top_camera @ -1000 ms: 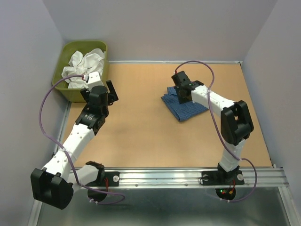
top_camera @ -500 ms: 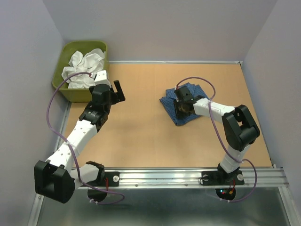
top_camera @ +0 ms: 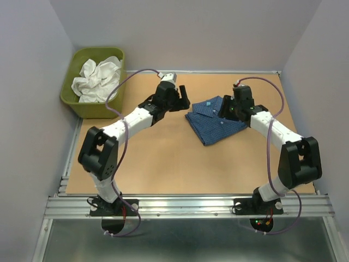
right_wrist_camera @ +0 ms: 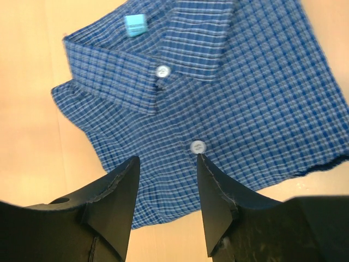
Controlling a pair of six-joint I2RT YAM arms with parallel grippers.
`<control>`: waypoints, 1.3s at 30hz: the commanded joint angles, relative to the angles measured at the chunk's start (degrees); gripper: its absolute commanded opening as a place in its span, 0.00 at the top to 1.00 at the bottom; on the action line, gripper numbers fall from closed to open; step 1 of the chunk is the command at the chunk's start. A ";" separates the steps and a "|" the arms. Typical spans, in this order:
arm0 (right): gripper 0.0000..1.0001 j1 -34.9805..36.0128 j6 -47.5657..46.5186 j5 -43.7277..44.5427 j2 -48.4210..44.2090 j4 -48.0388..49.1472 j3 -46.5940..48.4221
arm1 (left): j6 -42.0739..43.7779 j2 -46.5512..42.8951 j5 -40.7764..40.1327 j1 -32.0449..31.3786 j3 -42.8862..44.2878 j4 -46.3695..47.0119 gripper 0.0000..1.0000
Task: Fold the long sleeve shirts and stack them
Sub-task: Fold the shirt, then neatly place the folded shirt to the corner
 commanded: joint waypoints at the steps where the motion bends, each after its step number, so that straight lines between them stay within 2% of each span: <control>1: 0.49 -4.24 4.47 -8.46 -1.85 5.96 -3.31 | -5.27 8.28 0.31 -1.39 7.50 0.64 0.20; 5: 0.49 -8.81 7.20 -14.08 -1.32 10.45 -6.47 | -6.69 15.95 0.66 -2.54 12.07 0.11 0.25; 8: 0.49 -10.66 8.96 -15.59 -0.01 13.88 -9.03 | -7.13 20.79 -0.04 -2.80 13.40 -0.94 0.33; 12: 0.51 -13.21 12.55 -18.22 1.58 18.36 -13.16 | -7.74 26.23 -1.53 -2.80 14.81 -3.56 0.47; 15: 0.51 -13.92 13.53 -17.79 -0.70 18.37 -14.91 | -8.79 27.56 -3.28 -2.80 14.73 -5.34 0.59; 18: 0.46 -14.18 15.19 -16.04 -4.90 18.37 -16.50 | -9.59 27.04 -4.08 -2.71 12.89 -5.96 0.62; 19: 0.36 -14.35 15.90 -15.59 -6.06 18.28 -18.07 | -9.59 25.82 -4.00 -2.71 12.36 -5.61 0.62; 20: 0.31 -14.53 16.60 -15.24 -7.02 18.37 -18.95 | -9.50 25.11 -3.82 -2.71 12.00 -5.52 0.61; 21: 0.26 -14.62 18.52 -15.06 -7.82 18.37 -20.09 | -9.33 24.41 -3.99 -2.71 11.39 -5.43 0.56; 22: 0.15 -14.62 19.76 -14.89 -9.48 18.37 -21.06 | -9.06 22.40 -4.17 -2.71 10.95 -5.34 0.53; 25: 0.04 -14.62 25.81 -13.22 -13.17 20.11 -25.90 | -8.27 17.48 -5.66 -2.71 9.10 -4.99 0.38; 27: 0.04 -14.62 27.94 -12.52 -14.85 21.44 -29.76 | -7.39 14.92 -6.45 -2.45 8.14 -5.08 0.27; 32: 0.05 -14.62 35.05 -11.72 -17.84 28.55 -36.97 | -5.72 5.17 -6.72 0.27 5.24 -5.08 0.13; 33: 0.07 -14.53 37.24 -11.64 -18.02 32.48 -39.77 | -5.11 2.20 -6.55 0.97 3.58 -5.08 0.10; 36: 0.10 -14.53 41.98 -11.46 -16.80 40.67 -44.87 | -3.18 -2.74 -6.11 4.39 -0.90 -5.08 0.09; 39: 0.12 -14.27 46.03 -11.11 -13.21 50.85 -47.43 | 0.24 -11.42 -6.63 8.25 -6.08 -5.25 0.09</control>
